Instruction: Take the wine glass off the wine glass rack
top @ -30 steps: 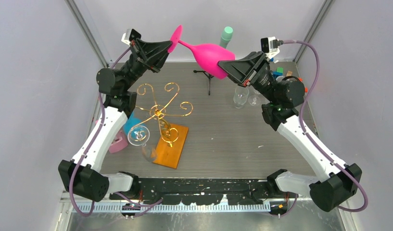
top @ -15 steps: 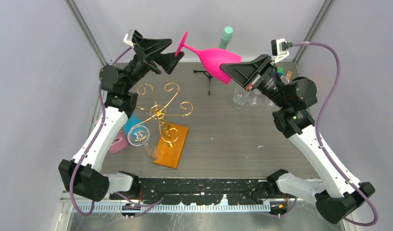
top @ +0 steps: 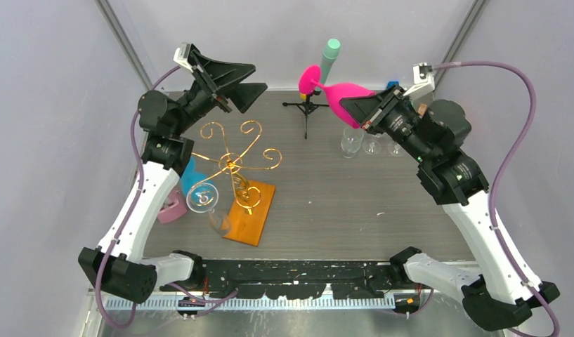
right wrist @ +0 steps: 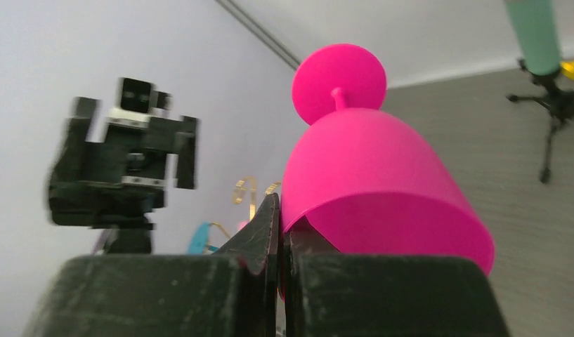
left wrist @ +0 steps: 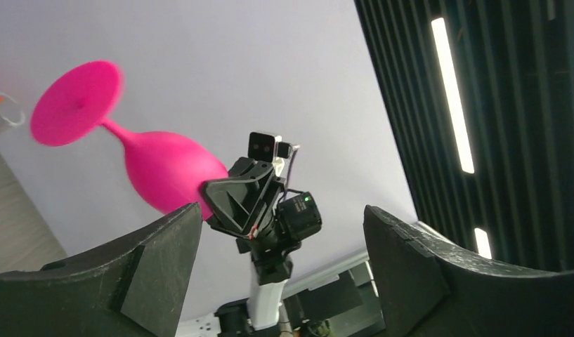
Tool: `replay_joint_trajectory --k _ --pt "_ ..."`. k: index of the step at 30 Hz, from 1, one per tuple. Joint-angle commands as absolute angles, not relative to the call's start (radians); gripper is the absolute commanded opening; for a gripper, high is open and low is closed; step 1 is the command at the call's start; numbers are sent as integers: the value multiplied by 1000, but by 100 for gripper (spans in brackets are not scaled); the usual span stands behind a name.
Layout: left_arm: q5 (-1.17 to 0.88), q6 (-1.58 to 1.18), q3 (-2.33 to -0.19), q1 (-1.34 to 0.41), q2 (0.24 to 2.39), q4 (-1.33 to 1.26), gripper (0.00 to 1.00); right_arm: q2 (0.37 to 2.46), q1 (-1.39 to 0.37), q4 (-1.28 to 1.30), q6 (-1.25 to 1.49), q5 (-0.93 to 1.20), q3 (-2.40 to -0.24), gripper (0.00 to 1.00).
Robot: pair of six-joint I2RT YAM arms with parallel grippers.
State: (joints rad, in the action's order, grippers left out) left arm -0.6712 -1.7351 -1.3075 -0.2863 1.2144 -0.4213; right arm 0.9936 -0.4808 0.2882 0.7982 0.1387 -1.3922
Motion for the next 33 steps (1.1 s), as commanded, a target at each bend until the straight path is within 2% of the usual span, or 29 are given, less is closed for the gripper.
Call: replay_joint_trajectory --k 1,7,17,21,27,33 --pt "-708 -1549 -1383 -265 1169 -277 88 1074 -485 573 690 82 -1498 0" --pt "-715 -1332 -1451 -231 1152 -50 90 1256 -486 879 603 93 -1610 0" --pt "-646 -870 -1635 -173 1133 461 90 1561 -585 1014 487 -126 -1741 0" --pt "-511 -683 -1712 -170 1114 671 91 1671 -603 1032 445 -164 -1788 0" --pt "-223 -488 -1714 -170 1026 771 94 1809 -610 1024 391 -197 -1829 1" --pt "-88 -418 -1764 -170 1034 868 96 1953 -609 1014 359 -193 -1923 5"
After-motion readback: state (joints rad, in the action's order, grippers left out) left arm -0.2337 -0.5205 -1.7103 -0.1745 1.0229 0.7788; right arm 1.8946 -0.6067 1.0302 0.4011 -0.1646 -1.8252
